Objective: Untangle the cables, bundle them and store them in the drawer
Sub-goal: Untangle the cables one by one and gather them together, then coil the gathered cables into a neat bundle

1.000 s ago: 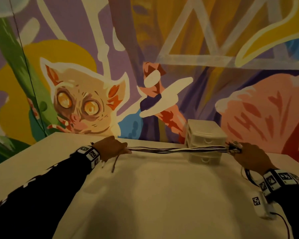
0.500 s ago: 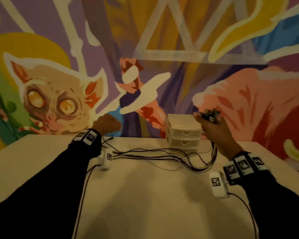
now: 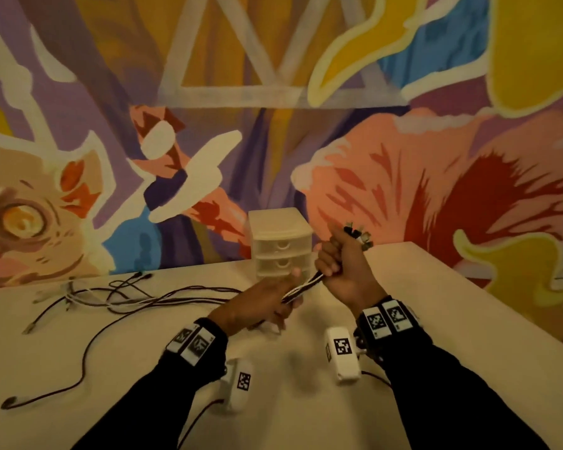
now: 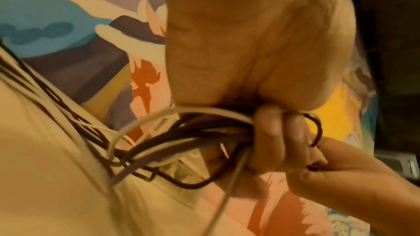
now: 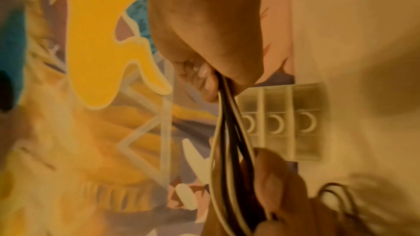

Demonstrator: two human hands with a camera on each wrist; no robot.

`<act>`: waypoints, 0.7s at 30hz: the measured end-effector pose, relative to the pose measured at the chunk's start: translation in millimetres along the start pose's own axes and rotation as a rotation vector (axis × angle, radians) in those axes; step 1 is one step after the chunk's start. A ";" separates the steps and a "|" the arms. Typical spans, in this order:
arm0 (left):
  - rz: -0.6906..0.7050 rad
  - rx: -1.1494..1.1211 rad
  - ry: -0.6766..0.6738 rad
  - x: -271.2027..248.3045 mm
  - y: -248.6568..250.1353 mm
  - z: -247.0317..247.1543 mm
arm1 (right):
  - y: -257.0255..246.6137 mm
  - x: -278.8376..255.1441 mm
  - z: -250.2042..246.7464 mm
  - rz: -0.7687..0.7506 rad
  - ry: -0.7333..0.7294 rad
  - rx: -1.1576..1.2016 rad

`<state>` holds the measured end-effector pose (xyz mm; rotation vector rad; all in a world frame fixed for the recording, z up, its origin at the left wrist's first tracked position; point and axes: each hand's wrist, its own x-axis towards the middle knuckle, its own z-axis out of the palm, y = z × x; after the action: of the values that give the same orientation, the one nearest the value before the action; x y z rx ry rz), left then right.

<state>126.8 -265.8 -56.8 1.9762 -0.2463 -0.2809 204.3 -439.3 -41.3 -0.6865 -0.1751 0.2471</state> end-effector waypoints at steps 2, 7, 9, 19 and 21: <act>-0.042 0.183 0.018 6.9 -16.3 -7.0 | 11.2 1.0 -23.4 0.044 0.058 -0.008; -0.135 0.796 0.141 18.8 -49.2 -37.5 | 41.1 3.2 -53.0 0.079 0.099 -0.033; -0.161 0.922 0.160 26.0 -55.6 -50.3 | 52.8 3.0 -56.8 0.070 0.108 -0.088; 0.332 0.529 0.220 66.7 47.1 22.4 | 70.5 -1.1 -56.5 -0.046 0.143 -0.443; 0.350 0.558 0.177 71.4 48.6 29.0 | 70.6 -0.6 -57.1 -0.063 0.194 -0.553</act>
<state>183.5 -331.8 -30.1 2.4366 -0.5974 0.2148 205.7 -421.3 -130.3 -1.2462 -0.0777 0.0664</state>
